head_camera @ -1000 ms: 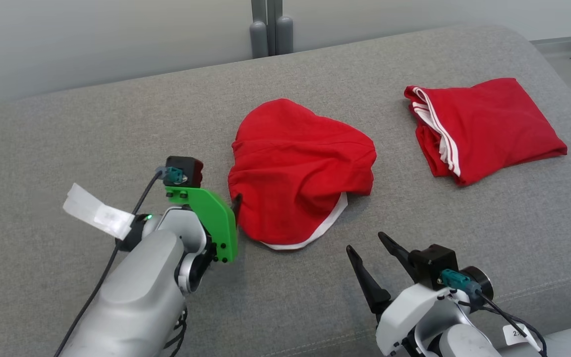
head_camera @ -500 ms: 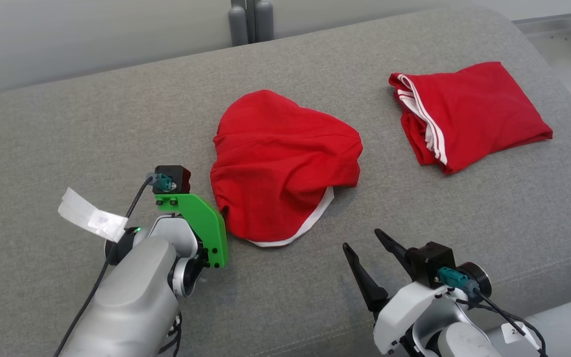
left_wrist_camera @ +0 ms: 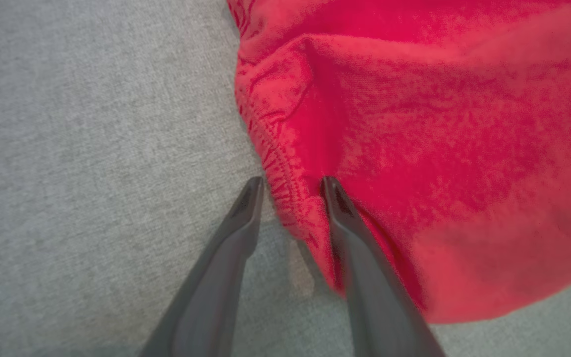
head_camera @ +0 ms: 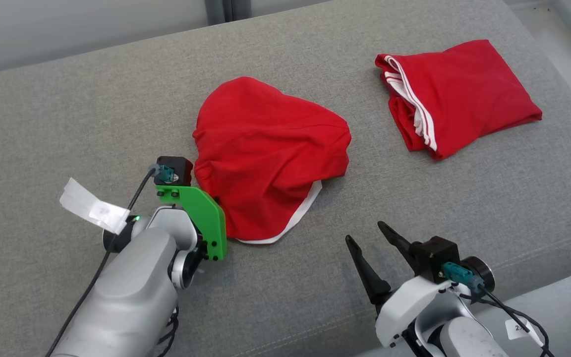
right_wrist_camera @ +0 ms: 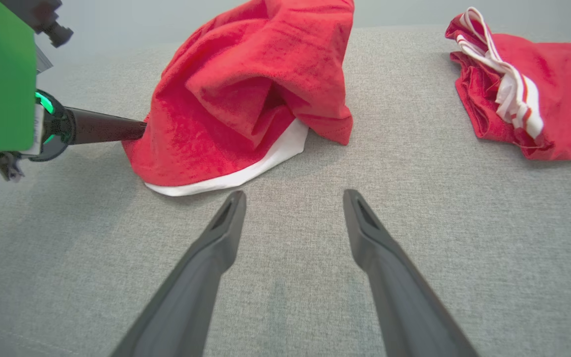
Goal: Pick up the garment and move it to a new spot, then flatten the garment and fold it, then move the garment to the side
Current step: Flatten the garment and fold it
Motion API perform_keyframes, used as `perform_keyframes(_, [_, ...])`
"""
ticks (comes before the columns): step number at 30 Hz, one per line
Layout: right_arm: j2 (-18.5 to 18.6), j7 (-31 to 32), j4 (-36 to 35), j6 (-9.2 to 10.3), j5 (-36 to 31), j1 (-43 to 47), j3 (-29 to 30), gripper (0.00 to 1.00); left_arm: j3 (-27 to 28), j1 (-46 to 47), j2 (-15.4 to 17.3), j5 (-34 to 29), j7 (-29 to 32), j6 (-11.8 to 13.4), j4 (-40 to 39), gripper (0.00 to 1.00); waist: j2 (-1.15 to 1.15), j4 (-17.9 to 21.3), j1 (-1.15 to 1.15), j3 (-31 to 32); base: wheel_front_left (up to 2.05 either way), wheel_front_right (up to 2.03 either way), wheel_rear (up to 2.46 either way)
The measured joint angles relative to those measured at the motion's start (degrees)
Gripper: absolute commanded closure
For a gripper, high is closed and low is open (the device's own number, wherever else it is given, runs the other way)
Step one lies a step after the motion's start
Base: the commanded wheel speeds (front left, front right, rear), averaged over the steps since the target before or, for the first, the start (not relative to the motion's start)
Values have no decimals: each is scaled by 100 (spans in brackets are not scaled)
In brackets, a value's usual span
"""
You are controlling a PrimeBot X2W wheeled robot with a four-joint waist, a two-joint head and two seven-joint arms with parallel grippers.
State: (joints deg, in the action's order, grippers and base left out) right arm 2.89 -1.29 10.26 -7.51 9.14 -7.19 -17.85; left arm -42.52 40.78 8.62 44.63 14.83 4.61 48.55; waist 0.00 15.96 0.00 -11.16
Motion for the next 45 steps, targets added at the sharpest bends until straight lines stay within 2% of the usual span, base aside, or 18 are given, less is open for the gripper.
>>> perform_keyframes(8, [-1, -57, 69, 0, 41, -9, 40, 0, 349, 249, 153, -99, -939, 433, -266, 100, 0, -101, 0, 65, 0, 0, 0])
perform_keyframes(13, [-1, -57, 102, 0, 43, -7, 53, 0, 580, 222, 327, -47, -1126, 723, -472, 100, 0, -198, 0, 180, 0, 0, 0])
perform_keyframes(18, [-1, -30, 97, 0, 41, 16, 54, 0, 964, -205, 597, 216, -1376, 1012, -714, 100, 0, -318, 0, 339, 0, 0, 0])
perform_keyframes(28, [-1, 19, 67, 0, 41, 103, 49, 0, 1368, -1183, 791, 594, -1612, 1354, -827, 100, 0, -436, 0, 510, 0, 0, 0])
perform_keyframes(35, [-2, 29, 44, 0, 38, 159, 86, 0, 1468, -1691, 811, 737, -1677, 1492, -974, 100, 0, -520, 0, 569, 0, 0, 0])
perform_keyframes(36, [-2, 30, 41, 0, 35, 174, 94, 0, 1468, -1746, 810, 753, -1696, 1505, -993, 64, 0, -534, 0, 578, 0, 0, 0])
perform_keyframes(37, [-2, 42, 35, 0, 32, 188, 99, 0, 1479, -1800, 806, 791, -1706, 1505, -1023, 0, 0, -549, 0, 589, 0, 0, 0])
perform_keyframes(41, [-2, 69, 18, 0, 31, 210, 112, 0, 1537, -1926, 790, 869, -1855, 1457, -1141, 0, 0, -603, 0, 638, 0, 0, 0])
perform_keyframes(45, [-2, 71, 13, 0, 31, 230, 129, 0, 1622, -2080, 766, 915, -2163, 1268, -1315, 0, 0, -662, 0, 698, 0, 0, 0])
